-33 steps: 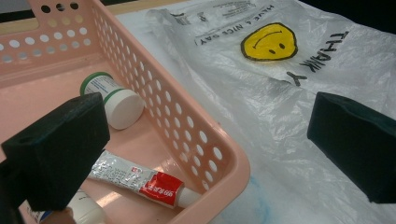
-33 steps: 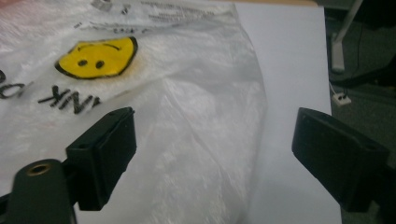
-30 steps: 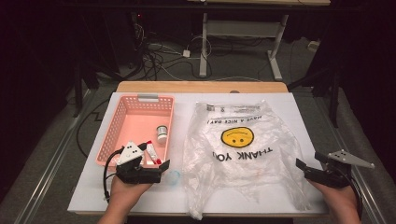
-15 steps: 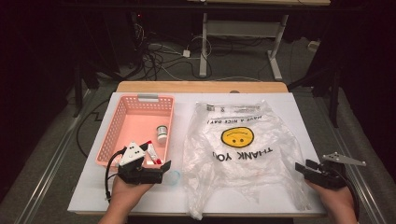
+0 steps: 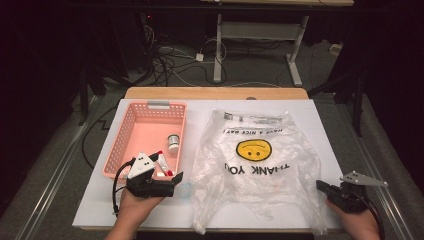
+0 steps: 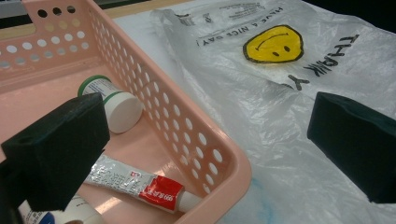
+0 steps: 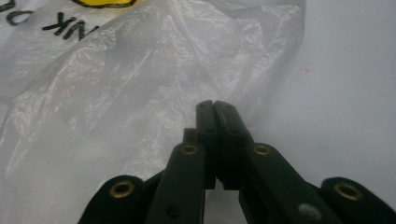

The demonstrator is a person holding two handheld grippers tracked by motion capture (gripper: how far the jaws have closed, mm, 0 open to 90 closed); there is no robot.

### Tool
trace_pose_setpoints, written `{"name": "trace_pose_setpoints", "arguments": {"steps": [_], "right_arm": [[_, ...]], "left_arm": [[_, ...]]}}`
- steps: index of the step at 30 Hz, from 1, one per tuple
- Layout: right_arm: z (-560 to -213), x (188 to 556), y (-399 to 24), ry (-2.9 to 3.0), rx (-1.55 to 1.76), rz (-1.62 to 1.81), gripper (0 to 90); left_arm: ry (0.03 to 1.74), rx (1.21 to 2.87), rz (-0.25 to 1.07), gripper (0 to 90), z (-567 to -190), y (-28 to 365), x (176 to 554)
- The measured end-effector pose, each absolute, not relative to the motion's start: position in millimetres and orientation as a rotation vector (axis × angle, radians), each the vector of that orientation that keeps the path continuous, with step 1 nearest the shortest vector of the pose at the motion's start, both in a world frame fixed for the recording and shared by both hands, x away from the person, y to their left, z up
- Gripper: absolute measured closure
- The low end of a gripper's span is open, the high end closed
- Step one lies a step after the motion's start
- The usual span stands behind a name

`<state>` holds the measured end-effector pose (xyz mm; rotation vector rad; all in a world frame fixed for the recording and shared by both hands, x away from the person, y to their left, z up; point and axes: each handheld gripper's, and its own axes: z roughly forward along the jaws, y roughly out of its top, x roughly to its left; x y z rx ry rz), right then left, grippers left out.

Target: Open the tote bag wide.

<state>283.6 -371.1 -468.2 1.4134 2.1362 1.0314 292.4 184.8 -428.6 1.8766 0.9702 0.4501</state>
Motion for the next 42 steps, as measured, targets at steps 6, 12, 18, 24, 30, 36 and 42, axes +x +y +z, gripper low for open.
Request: {"name": "trace_pose_setpoints", "arguments": {"steps": [6,12,18,24,30,36,42], "right_arm": [[-466,256,-358,2.173,1.359,1.067,89.6],[-466,234,-343,2.239,1.289,1.094,89.1],[-450,230,-342,2.205,1.239,1.165,70.3],[-437,267,-352,2.083,1.256,1.182,60.4],[-439,337,-358,2.037,1.320,1.116,56.9],[-441,405,-360,1.995,1.434,1.109,52.8],[-454,457,-358,2.000,1.517,1.086,40.3]], "left_arm": [[0.969,1.873,0.450,0.0,-428,184,292],[0.967,1.873,0.447,0.0,-429,183,292],[0.975,1.878,0.523,0.0,-427,180,291],[0.980,1.898,0.462,0.0,-426,180,290],[0.961,1.890,0.454,0.0,-423,179,288],[0.958,1.870,0.449,0.0,-424,182,288],[0.933,1.866,0.453,0.0,-422,179,286]]}}
